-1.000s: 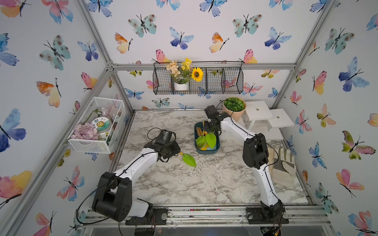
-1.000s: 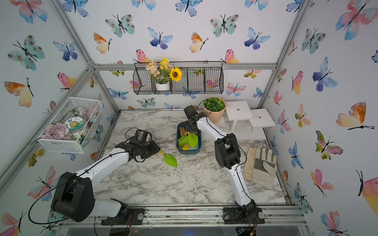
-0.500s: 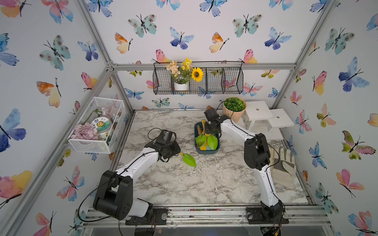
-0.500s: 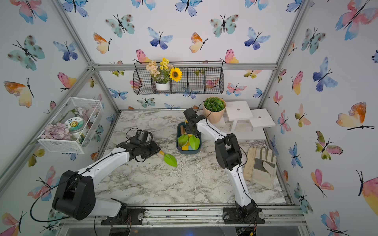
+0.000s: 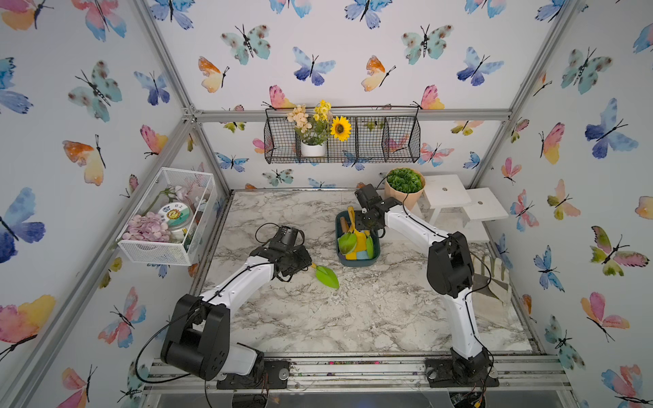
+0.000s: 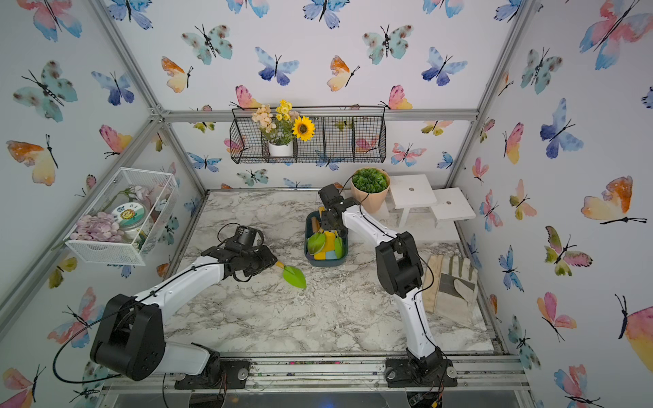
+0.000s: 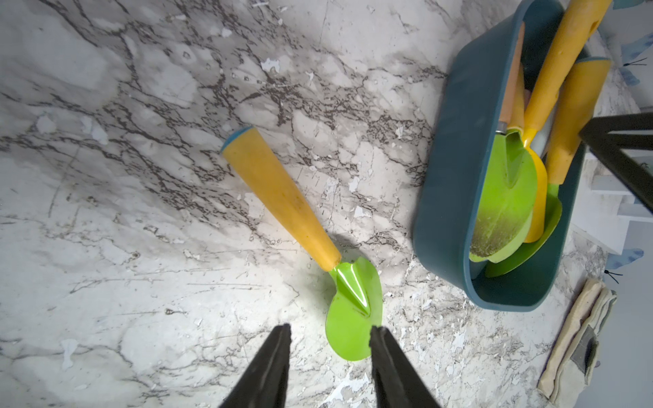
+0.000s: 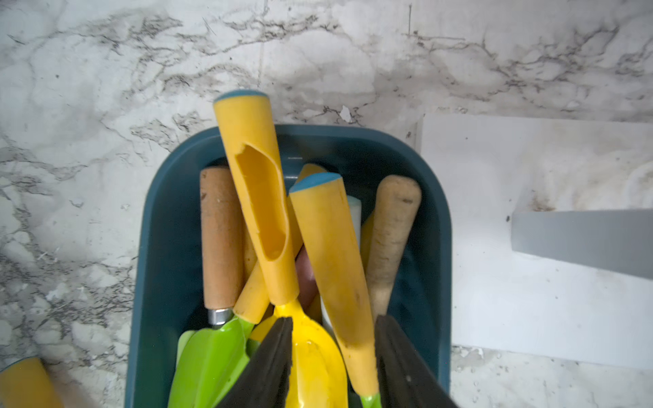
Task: Put the shovel into the storage box
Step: Place the shovel in the storage box.
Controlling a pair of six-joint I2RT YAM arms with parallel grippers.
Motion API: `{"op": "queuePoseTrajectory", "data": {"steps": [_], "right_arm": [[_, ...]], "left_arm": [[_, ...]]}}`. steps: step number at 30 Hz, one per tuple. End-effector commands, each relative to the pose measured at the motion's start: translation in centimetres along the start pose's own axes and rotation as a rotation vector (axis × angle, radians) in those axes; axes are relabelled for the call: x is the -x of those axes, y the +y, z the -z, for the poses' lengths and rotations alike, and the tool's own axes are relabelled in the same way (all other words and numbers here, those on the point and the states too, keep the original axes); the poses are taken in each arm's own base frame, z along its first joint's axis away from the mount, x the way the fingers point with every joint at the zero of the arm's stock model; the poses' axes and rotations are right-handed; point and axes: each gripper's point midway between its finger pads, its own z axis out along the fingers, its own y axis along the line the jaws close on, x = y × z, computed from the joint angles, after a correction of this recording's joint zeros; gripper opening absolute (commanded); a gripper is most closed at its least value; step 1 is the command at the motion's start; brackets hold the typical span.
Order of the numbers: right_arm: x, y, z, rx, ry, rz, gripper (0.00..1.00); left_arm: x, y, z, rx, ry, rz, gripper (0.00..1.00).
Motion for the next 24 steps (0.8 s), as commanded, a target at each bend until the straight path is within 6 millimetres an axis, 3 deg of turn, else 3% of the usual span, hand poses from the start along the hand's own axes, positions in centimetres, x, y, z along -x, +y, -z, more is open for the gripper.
{"op": "queuePoseTrajectory", "data": {"steps": [1, 11, 24], "right_arm": [[1.6, 0.0, 1.6, 0.037, -0.041, 0.001, 0.43], [3.3, 2.2, -1.2, 0.094, -0.057, 0.039, 0.40], [0.8, 2.3, -5.1, 0.091, 0.027, 0.044, 0.37]], "left_arm": [[0.5, -0.8, 0.8, -0.020, -0.021, -0.011, 0.44], [0.5, -0.4, 1.0, -0.006, -0.030, -0.002, 0.43], [0.3, -0.1, 0.5, 0.011, -0.015, -0.007, 0.43]]}}
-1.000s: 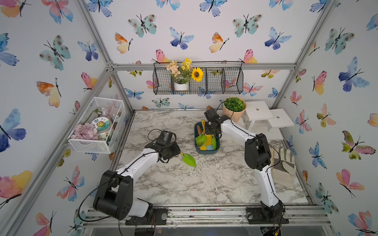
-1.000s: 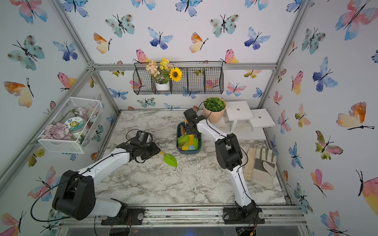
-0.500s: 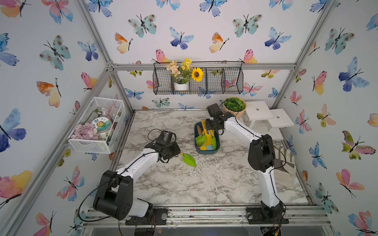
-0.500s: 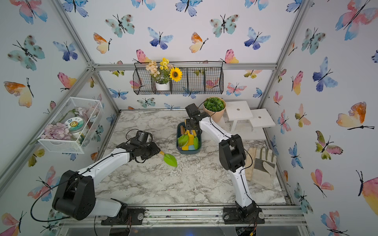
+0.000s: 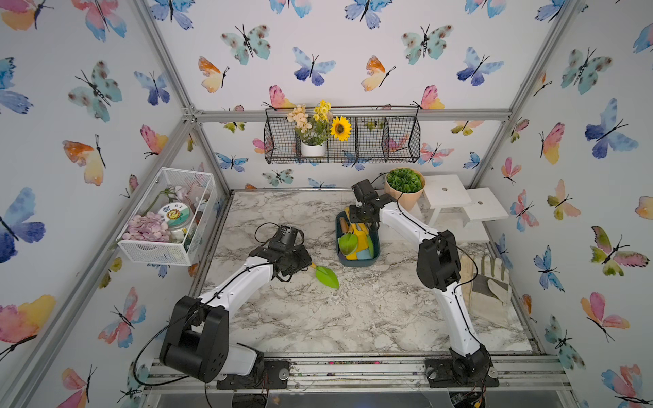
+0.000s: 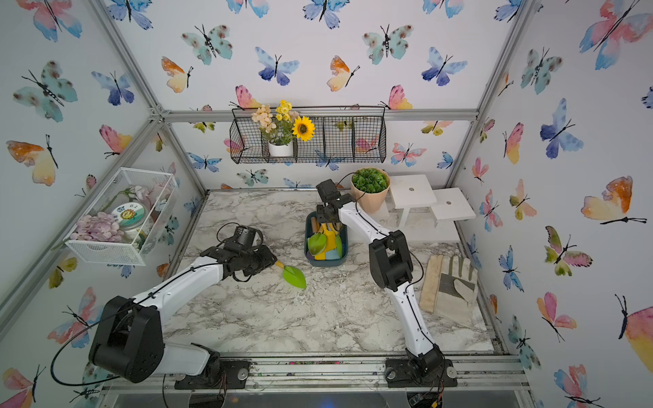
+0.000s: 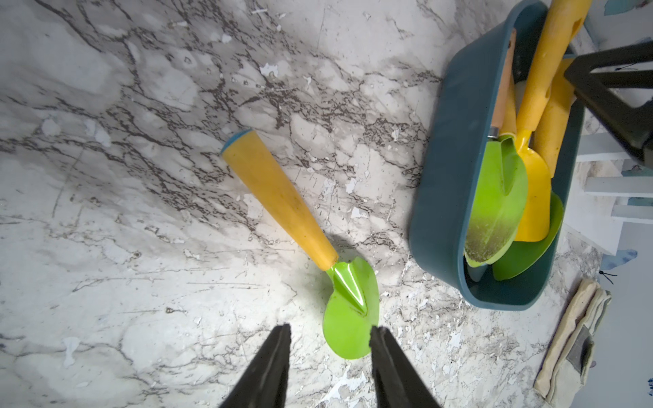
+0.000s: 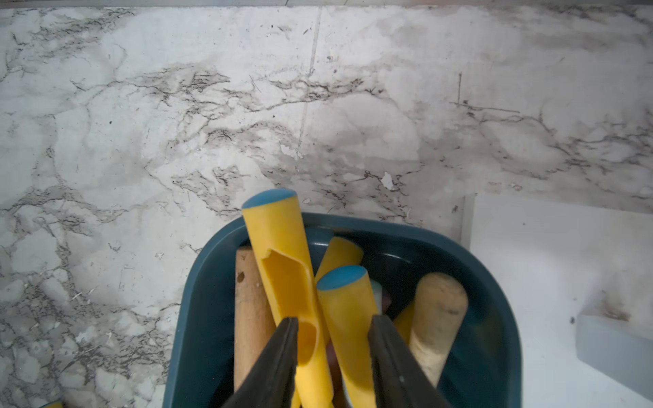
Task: Put the shovel into the storage box
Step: Place the shovel in the storage box.
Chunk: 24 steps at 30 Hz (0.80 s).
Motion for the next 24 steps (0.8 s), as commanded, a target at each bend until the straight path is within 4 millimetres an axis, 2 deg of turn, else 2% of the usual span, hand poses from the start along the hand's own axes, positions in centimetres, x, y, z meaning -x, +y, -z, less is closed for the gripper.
{"op": "queuePoseTrajectory", "data": {"steps": [1, 5, 8, 18, 24], "right_arm": [[-2.5, -0.5, -1.8, 0.004, 0.080, 0.000, 0.37], [-3.2, -0.6, -1.6, 0.004, 0.093, -0.004, 0.35], [-3.0, -0.9, -0.8, -0.009, 0.081, -0.005, 0.36], [-0.6, -1.3, 4.1, -0.026, -0.003, -0.007, 0.41], [-1.2, -1.1, 7.0, 0.020, -0.015, -0.008, 0.42]], "left_arm": [[0.2, 0.1, 0.1, 0.018, -0.005, -0.011, 0.43], [0.3, 0.0, -0.1, 0.017, 0.000, -0.014, 0.43], [0.4, -0.2, -0.2, 0.013, 0.001, -0.018, 0.43], [0.9, -0.8, -1.0, 0.007, 0.008, -0.020, 0.44], [0.6, -0.8, -1.9, 0.013, 0.028, -0.013, 0.44]]}}
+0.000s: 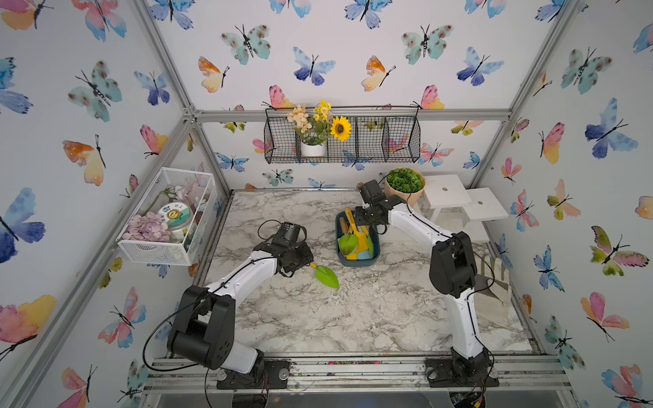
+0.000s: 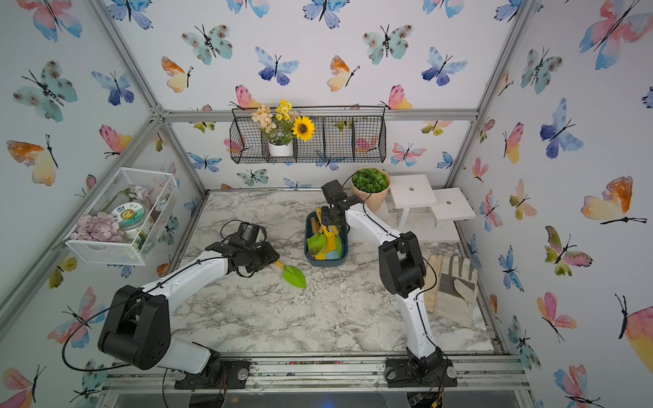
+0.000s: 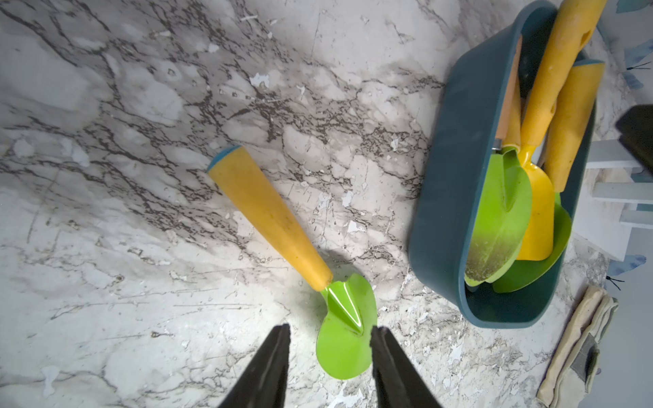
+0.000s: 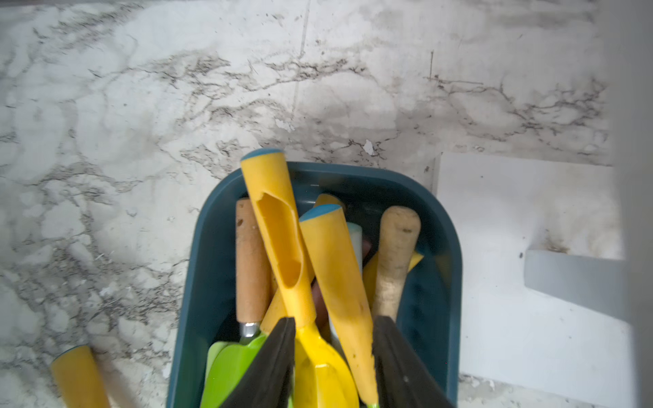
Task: Put the shovel into the storage box
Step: Place the shovel in the storage box, then pick up the shovel from the center of the board.
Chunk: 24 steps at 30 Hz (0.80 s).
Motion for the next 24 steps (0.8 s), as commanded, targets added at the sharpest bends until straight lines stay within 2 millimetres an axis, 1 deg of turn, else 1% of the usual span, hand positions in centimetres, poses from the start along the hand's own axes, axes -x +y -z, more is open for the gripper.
{"op": "queuePoseTrajectory", "data": {"steps": [1, 7, 12, 19, 24], "right_arm": [[-0.2, 0.3, 2.5, 0.029, -0.011, 0.005, 0.42], [-2.2, 0.3, 5.3, 0.081, -0.008, 0.018, 0.43], [-4.4, -0.2, 6.9, 0.096, 0.011, 0.019, 0.43], [-7.3, -1.3, 7.6, 0.099, 0.023, -0.003, 0.44], [-8.4, -1.9, 7.6, 0.090, 0.033, -0.009, 0.44]], "left_arm": [[-0.2, -0.5, -0.6, 0.002, 0.013, -0.011, 0.45], [-0.5, 0.0, -1.9, 0.040, 0.045, 0.026, 0.46], [-0.3, 0.6, -2.7, 0.104, 0.061, 0.060, 0.47], [-0.3, 1.7, -4.0, 0.220, 0.114, 0.090, 0.47], [-0.7, 2.0, -4.9, 0.279, 0.147, 0.099, 0.49]]}}
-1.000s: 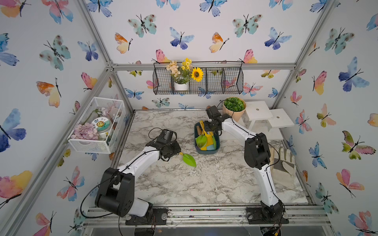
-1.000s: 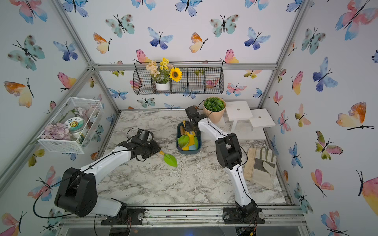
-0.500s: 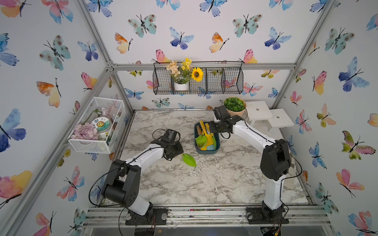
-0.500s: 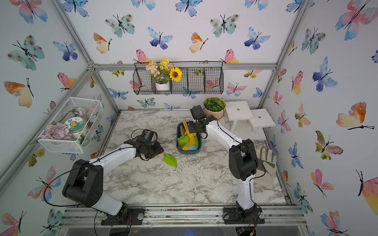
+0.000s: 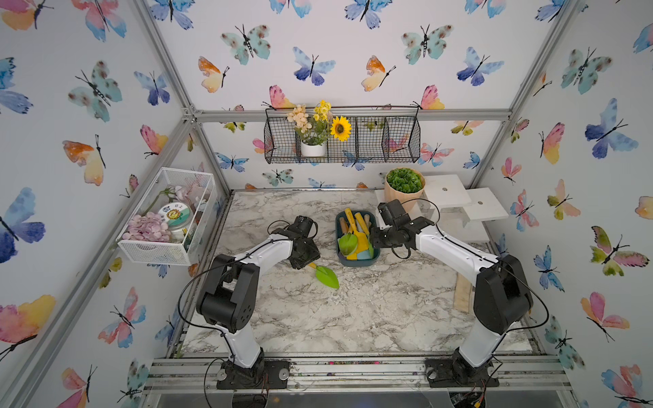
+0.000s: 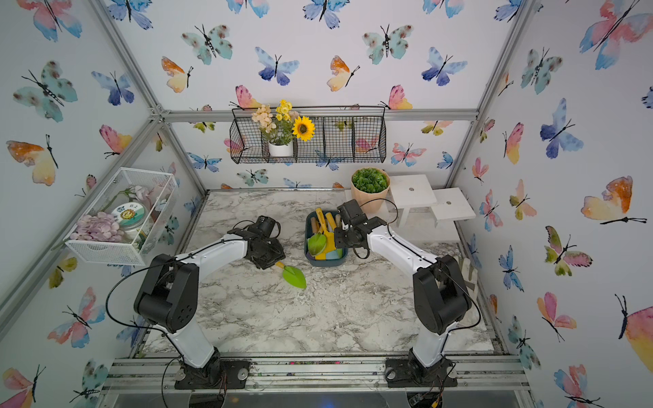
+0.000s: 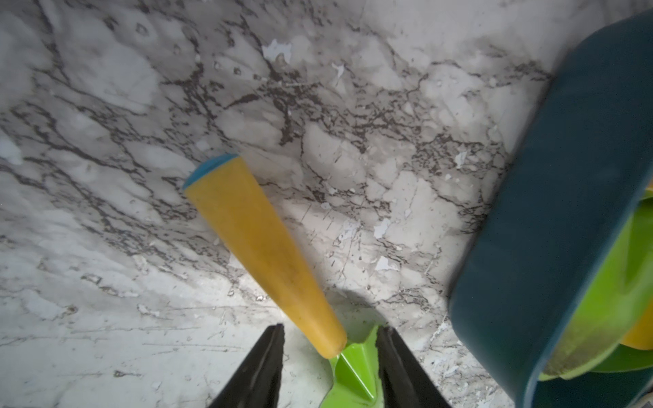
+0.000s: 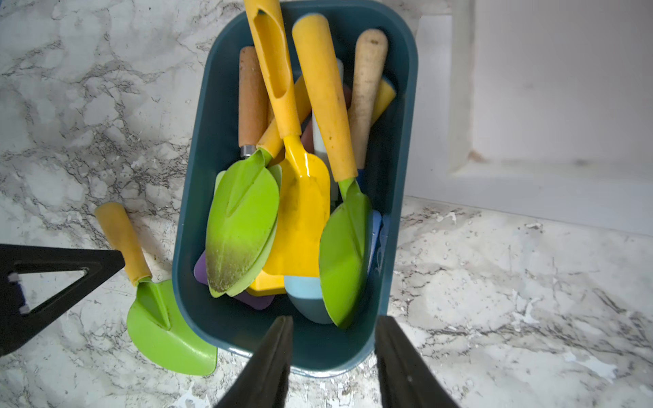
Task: Put the shovel into the storage box
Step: Pick up the shovel from the center of the board.
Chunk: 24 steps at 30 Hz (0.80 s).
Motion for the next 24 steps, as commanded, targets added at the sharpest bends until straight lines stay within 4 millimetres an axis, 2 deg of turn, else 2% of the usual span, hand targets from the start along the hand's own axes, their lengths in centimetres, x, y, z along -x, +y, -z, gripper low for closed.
{"op": "queuePoseTrajectory", "data": {"steps": [1, 7, 15, 20, 24], "right_arm": [[0.2, 0.6, 0.8, 0.032, -0.030, -0.006, 0.44], [-0.6, 0.2, 0.6, 0.029, -0.021, -0.008, 0.44], [-0.5, 0.4, 0.8, 0.036, -0.029, -0.003, 0.44], [-0.5, 0.4, 0.8, 0.039, -0.030, -0.002, 0.44], [-0.4, 0.4, 0.9, 0.039, -0.035, -0.001, 0.44]], "left_arm": [[-0.6, 1.5, -0.5, 0.109, 0.027, 0.011, 0.49], [-1.1, 1.7, -1.6, 0.139, 0.051, 0.017, 0.49], [-1.4, 2.5, -2.4, 0.171, 0.060, 0.023, 0.43], [-1.4, 2.5, -2.4, 0.169, 0.057, 0.024, 0.36], [-1.3, 2.5, -1.9, 0.160, 0.046, 0.018, 0.24]]}}
